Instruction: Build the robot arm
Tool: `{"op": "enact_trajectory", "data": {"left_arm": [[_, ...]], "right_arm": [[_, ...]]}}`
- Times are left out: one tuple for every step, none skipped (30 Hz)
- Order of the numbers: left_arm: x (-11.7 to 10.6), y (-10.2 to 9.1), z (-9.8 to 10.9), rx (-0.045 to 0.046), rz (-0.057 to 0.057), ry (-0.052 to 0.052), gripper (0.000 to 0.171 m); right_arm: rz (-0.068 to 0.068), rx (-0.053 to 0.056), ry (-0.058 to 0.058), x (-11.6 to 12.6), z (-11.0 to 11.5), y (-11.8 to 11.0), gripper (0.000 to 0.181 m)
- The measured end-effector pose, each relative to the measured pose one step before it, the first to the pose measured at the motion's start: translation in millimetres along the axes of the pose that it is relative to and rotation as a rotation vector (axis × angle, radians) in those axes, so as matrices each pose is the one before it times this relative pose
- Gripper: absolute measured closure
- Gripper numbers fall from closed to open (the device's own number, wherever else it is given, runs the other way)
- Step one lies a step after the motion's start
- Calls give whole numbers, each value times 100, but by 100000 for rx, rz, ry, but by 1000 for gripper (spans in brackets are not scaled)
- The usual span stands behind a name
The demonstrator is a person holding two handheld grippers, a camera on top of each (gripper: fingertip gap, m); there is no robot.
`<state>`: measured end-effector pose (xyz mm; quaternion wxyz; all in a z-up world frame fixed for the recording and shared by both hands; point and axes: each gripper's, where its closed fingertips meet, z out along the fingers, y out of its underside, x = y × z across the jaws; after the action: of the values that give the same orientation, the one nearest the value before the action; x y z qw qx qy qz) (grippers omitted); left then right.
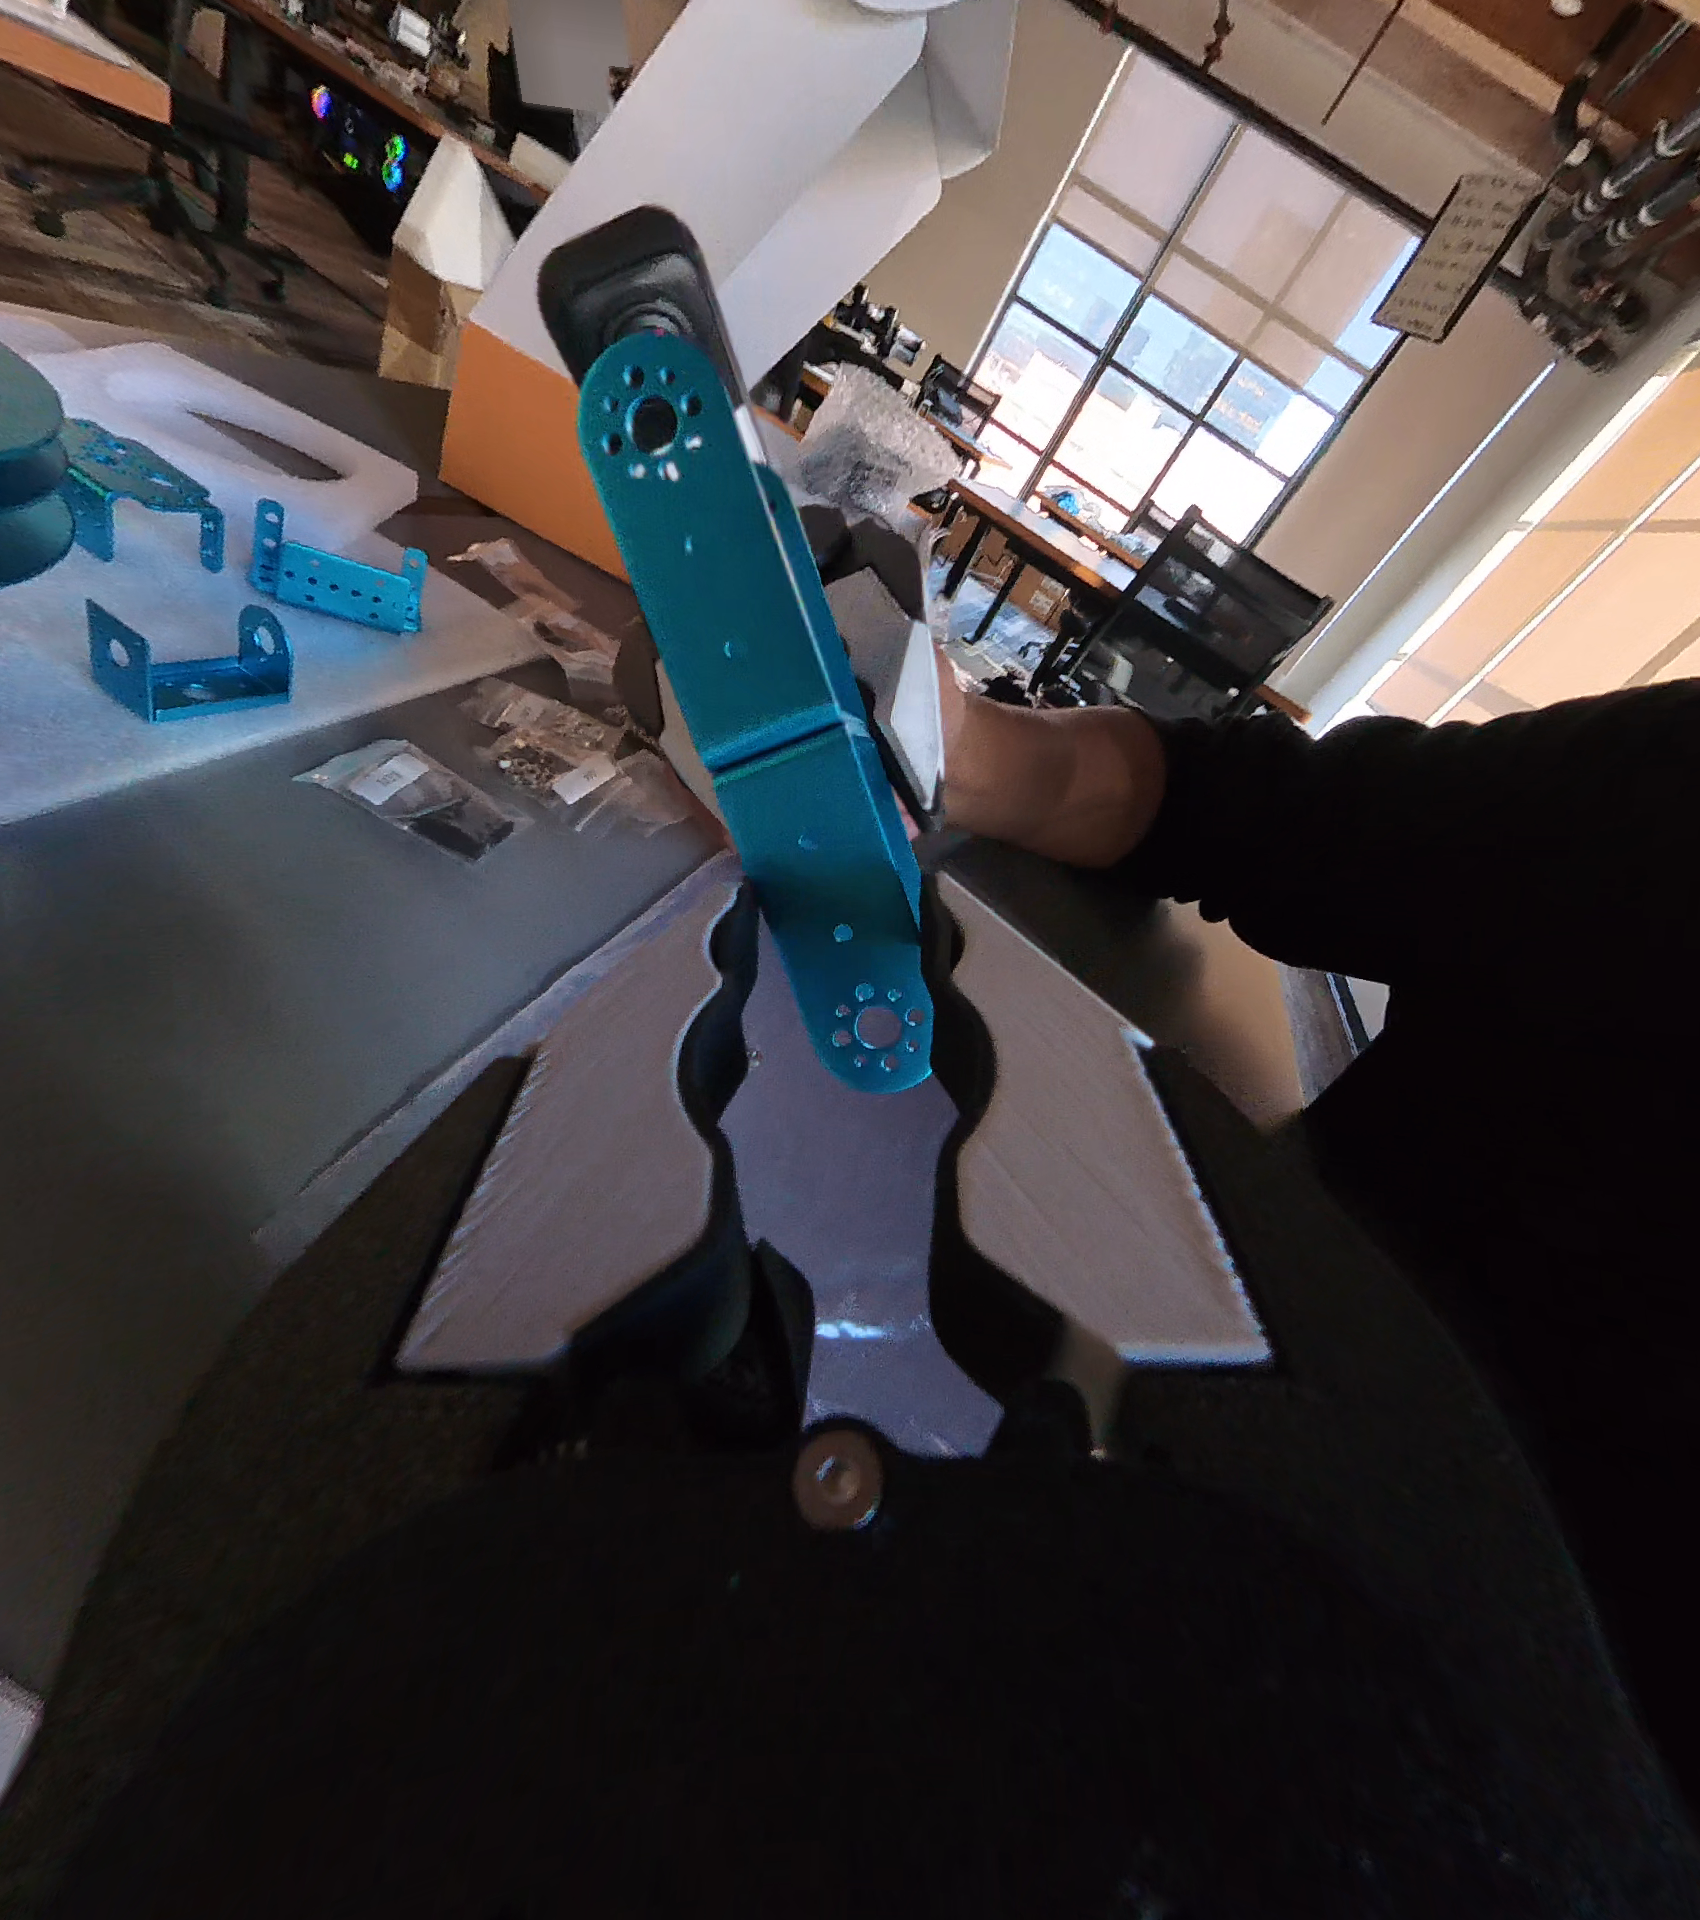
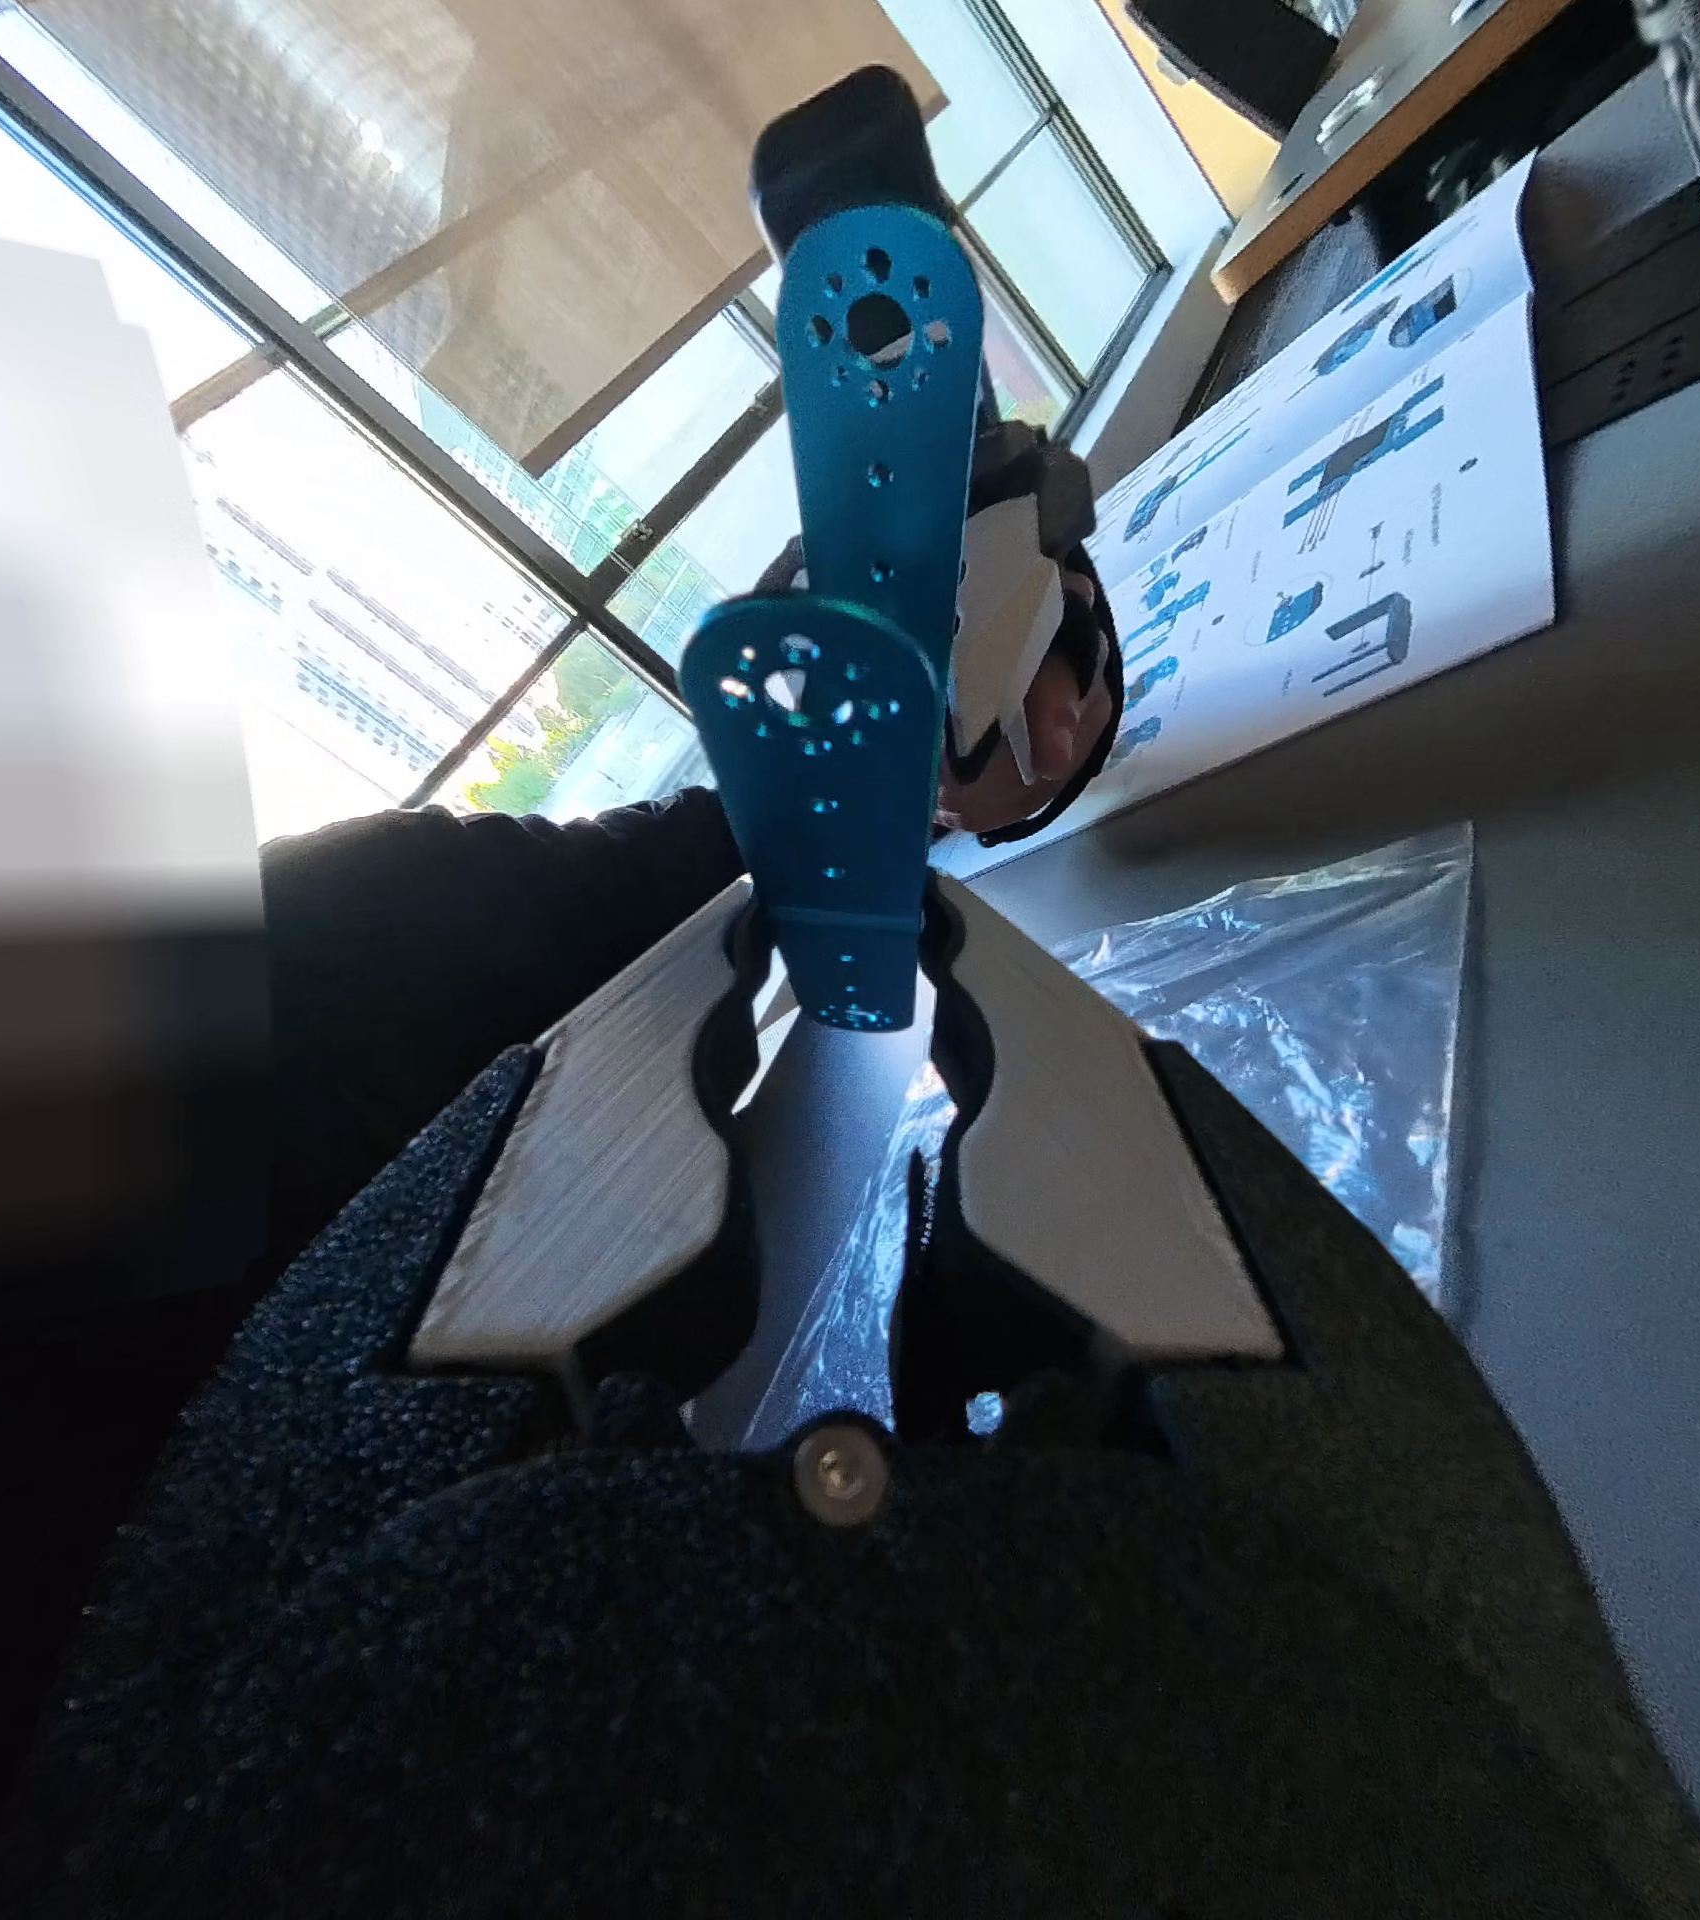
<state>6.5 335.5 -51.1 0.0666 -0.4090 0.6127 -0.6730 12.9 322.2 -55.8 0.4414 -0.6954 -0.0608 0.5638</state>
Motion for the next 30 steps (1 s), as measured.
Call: {"op": "enact_trajectory", "data": {"left_arm": [[-178, 180, 46, -541, -1641, -1019, 142], [-151, 131, 40, 76, -1630, -804, 143], [-211, 132, 26, -179, -1433, -1306, 144], [-153, 148, -21, -603, -717, -1414, 144], [21, 131, -60, -786, -906, -281, 145], [62, 5, -100, -13, -1807, 207, 145], [-30, -25, -96, 454, -2930, -186, 146], [-18, 121, -55, -223, -3219, 265, 146], [-24, 212, -11, -428, -2713, 330, 146], [62, 241, 27, -440, -2406, 639, 146], [-67, 313, 1, -1448, -1095, -453, 146], [-76, 197, -84, -1502, 1003, -998, 146], [-30, 54, -170, -1352, 1473, -929, 146], [11, -98, -215, -627, 930, -478, 146], [82, -104, -228, -683, 391, 398, 146], [122, -19, -193, -1097, 268, 1074, 146], [49, 10, -139, -756, 200, 690, 146], [-36, 103, -62, -785, -417, 319, 146], [-76, 151, -29, -573, -684, 203, 146], [-37, 106, -55, -21, -526, 535, 146], [7, 35, -60, 662, -1057, 1054, 146], [10, 13, -84, 722, -2199, 1535, 146], [-17, -37, -87, 988, -2005, 1400, 146], [-18, 29, -50, 515, -1387, 1302, 146], [-55, 84, -6, -22, -1052, 684, 146], [-76, 48, 8, 41, -1102, 371, 146], [-55, 71, 22, -600, -1125, 184, 146], [-167, 63, -38, -1284, -10, -1263, 146], [-89, 14, -77, -1217, 908, -1342, 147], [66, -17, -82, -1103, 709, -505, 147]], "right_arm": [[1056, 180, 509, 195, -38, 54, 154], [458, 134, 764, 170, -27, 39, 154], [304, -41, 862, 158, -21, 44, 153], [258, 140, 1047, 182, -30, 10, 153], [145, 269, 329, 70, -26, -16, 151], [97, 277, 424, 85, -39, -15, 148], [283, 64, 1442, 251, -49, -12, 143], [149, -482, 1869, 326, -81, 58, 143], [-351, -661, 1264, 229, -75, 122, 146], [-171, -1222, 887, 188, -21, 213, 154], [17, -1623, 412, 90, 51, 250, 154], [560, -1370, 958, 152, 98, 181, 153], [90, -1153, 1042, 131, 129, 173, 152], [-646, -521, 1500, 175, 124, 78, 151], [-1018, -266, 785, 44, 109, 47, 150], [-550, -1032, -313, -122, 105, 121, 152], [-553, -979, -298, -148, 117, 111, 152], [-787, -503, 706, 12, 101, 48, 153], [-677, -363, 937, 98, 72, 27, 153], [-342, -461, 269, 22, 64, 41, 153], [-160, -275, -145, -30, 72, 25, 153], [-356, -449, -477, -96, 103, 45, 152], [-905, -805, -326, -97, 157, 112, 149], [-1008, -1467, -12, -73, 213, 205, 148], [-867, -1939, 817, 54, 242, 256, 147], [-1269, -2094, 1741, 200, 254, 283, 148], [-1590, -1906, 2572, 289, 210, 246, 148], [-1584, -1285, 2789, 300, 148, 137, 146], [-1101, -940, 2559, 252, 82, 95, 145], [-822, -589, 874, 19, 60, 55, 145]]}}
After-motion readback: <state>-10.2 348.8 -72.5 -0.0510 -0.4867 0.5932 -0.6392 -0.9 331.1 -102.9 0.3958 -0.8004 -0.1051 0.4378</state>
